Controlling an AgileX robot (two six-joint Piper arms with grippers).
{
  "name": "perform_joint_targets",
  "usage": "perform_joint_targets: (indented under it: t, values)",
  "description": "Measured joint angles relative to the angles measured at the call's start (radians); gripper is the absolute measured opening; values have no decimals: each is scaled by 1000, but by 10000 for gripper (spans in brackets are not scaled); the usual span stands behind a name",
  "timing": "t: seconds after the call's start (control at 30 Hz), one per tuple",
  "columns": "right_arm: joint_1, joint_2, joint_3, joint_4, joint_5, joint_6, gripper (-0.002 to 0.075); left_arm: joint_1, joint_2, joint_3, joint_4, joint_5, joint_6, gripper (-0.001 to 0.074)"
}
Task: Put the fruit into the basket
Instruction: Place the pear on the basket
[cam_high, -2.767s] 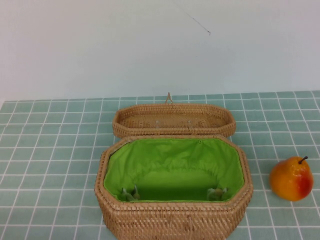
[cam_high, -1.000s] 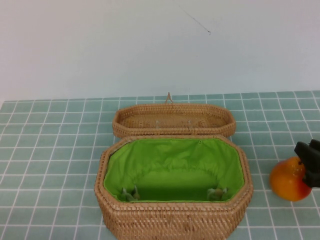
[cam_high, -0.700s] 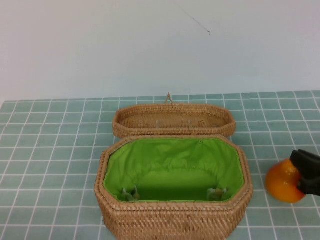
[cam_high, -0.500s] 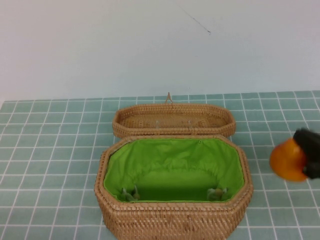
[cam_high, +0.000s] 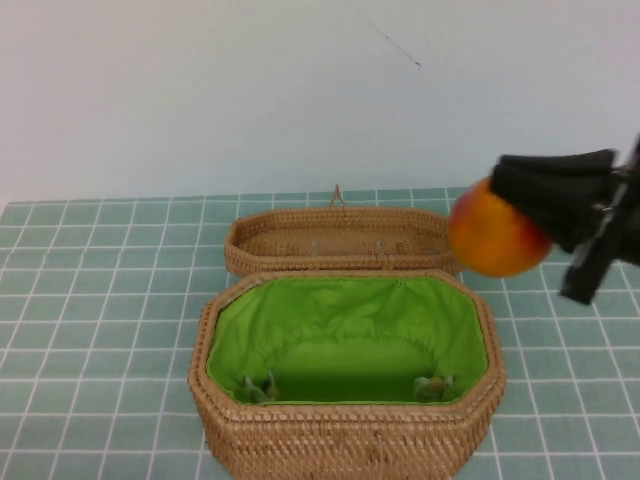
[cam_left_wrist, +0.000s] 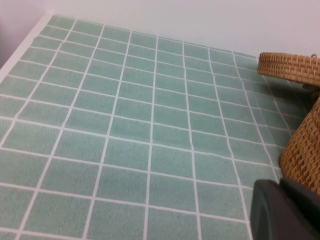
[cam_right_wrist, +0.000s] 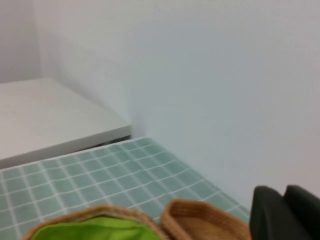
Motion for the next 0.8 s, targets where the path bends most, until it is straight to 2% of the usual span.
perform_joint_targets:
  t: [0.13,0.23,0.3,0.33,0.5,0.67,0.8]
  values:
    - [120,64,-21,2,45,-37,0,0,0,0,0,0,0,0]
    - [176,141,-25,-33,50,-57,-1,0,0,0,0,0,0,0]
    - [200,187,-25,-34,51,-64,26,0,0,0,0,0,0,0]
    - [207,210,-26,-34,51,-68,-1,0,0,0,0,0,0,0]
    - [212,295,-26,-29,52,-131,9,0,0,0,0,0,0,1]
    - [212,327,-26,-18,61,-134,85,0,0,0,0,0,0,0]
    - [212,327,-29,-16,60,-88,186,0,0,0,0,0,0,0]
